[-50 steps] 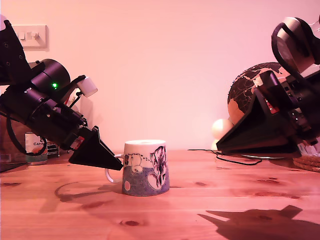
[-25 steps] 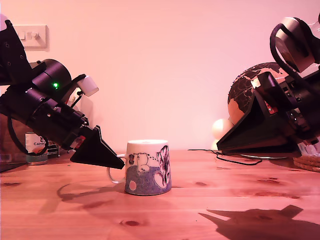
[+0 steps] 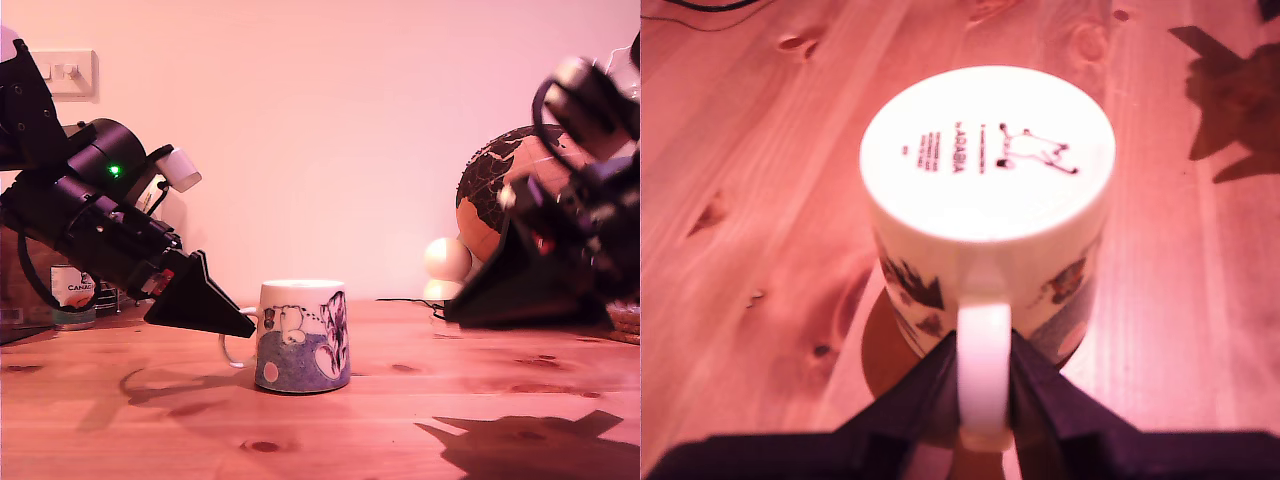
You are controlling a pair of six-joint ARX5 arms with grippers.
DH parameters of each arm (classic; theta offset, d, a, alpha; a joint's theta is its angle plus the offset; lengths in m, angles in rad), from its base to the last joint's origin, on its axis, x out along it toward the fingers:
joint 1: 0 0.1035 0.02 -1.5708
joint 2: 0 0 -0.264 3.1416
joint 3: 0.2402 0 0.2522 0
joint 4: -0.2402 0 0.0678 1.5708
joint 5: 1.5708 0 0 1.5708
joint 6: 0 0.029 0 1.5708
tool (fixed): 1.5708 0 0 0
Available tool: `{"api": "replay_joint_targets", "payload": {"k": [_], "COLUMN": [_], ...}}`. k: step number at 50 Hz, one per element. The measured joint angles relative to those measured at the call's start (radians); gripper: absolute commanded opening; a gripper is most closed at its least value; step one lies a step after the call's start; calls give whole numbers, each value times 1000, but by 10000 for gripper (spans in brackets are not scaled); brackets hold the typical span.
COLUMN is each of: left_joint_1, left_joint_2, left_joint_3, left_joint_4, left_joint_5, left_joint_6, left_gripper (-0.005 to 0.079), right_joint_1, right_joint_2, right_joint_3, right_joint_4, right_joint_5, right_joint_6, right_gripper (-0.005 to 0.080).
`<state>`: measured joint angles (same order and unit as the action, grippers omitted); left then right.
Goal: Lift the coffee cup and remove the coffee capsule that is hidden under it
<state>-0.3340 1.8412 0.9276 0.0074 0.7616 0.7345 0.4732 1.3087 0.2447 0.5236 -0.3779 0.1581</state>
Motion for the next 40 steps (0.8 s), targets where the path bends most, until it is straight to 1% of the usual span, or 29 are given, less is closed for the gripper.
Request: {"api": "replay_joint_targets", "payload": {"k": [11, 12, 16, 32, 40], "left_joint_1": [0, 0, 0, 0, 0], "left_joint_2": [0, -1, -5, -67, -72], "left_joint_3": [0, 0, 0, 0, 0], "left_joint_4": [0, 0, 0, 2, 4], "left_joint_5": [0, 0, 0, 0, 5], "left_joint_6": [0, 0, -1, -21, -24], "left_gripper": [-22, -22, -22, -22, -22], "right_joint_1": [16, 18, 19, 19, 19], "right_joint_2": [118, 122, 127, 127, 144], "right_joint_3": [4, 6, 13, 25, 95], "right_joint_4": [30, 31, 35, 52, 51], "right_joint_5": [0, 0, 0, 1, -2], "right_joint_6": [-3, -21, -29, -64, -74], "right_gripper": [167, 167, 181, 185, 185]}}
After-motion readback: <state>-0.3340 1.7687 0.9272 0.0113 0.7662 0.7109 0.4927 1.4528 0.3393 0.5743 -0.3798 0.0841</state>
